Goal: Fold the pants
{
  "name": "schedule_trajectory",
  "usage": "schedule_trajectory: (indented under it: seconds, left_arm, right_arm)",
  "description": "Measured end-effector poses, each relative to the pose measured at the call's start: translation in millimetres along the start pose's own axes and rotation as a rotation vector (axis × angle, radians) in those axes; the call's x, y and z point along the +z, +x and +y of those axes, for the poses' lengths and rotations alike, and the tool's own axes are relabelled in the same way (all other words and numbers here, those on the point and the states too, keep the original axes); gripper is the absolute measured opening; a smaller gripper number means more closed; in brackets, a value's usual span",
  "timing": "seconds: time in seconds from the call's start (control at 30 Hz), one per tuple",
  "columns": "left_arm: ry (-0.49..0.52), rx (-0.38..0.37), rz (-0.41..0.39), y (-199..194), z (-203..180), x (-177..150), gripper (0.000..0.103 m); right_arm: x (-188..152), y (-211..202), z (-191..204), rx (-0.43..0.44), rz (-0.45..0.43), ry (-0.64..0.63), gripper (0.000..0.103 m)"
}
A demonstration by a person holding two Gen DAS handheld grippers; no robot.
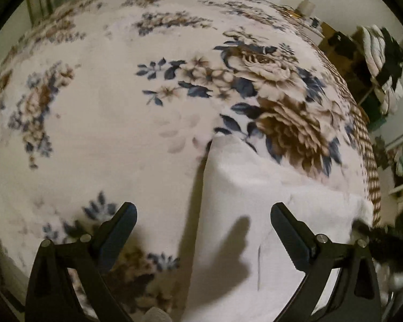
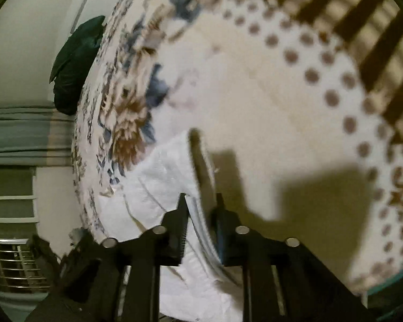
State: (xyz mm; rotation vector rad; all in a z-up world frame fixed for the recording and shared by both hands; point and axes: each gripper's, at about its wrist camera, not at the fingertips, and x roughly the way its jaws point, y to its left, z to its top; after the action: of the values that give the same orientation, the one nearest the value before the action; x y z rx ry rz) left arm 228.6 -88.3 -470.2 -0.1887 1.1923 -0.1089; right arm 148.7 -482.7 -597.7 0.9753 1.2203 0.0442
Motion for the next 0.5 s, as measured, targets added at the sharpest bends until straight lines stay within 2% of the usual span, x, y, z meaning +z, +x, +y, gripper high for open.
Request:
schedule_trajectory:
  seconds: [0.17, 0.27, 0.33, 0.47, 0.5]
  left_arm:
    - [-0.015, -0.037, 0.019, 22.0, -5.7, 24.8, 0.102]
    - [0.021, -0.027, 0.038, 37.2, -16.7, 33.8, 0.102]
    - [0.04, -0.004, 0.055, 52.6, -21.4, 37.7, 0.102]
    - [0.032, 0.045, 0.124, 89.8, -20.0, 43.8, 0.103]
    - [0.02, 0.044, 0.139, 96.9, -17.2, 44.8, 0.103]
  right_arm:
    - [-5.8, -38.6, 24.0, -0.075, -0.069, -0.057, 0.013]
    - [0.5, -61.4, 18.9, -0.126, -0.125, -0.076, 0.013]
    - [6.0, -73.5, -1.1, -0.152, -0.139, -0.039, 0.013]
    - [19.1, -53.7, -26.8, -0.195, -0.102, -0.019, 0.013]
    - [22.1, -46.9, -29.6, -0.218, -0.093, -0.026, 0.016]
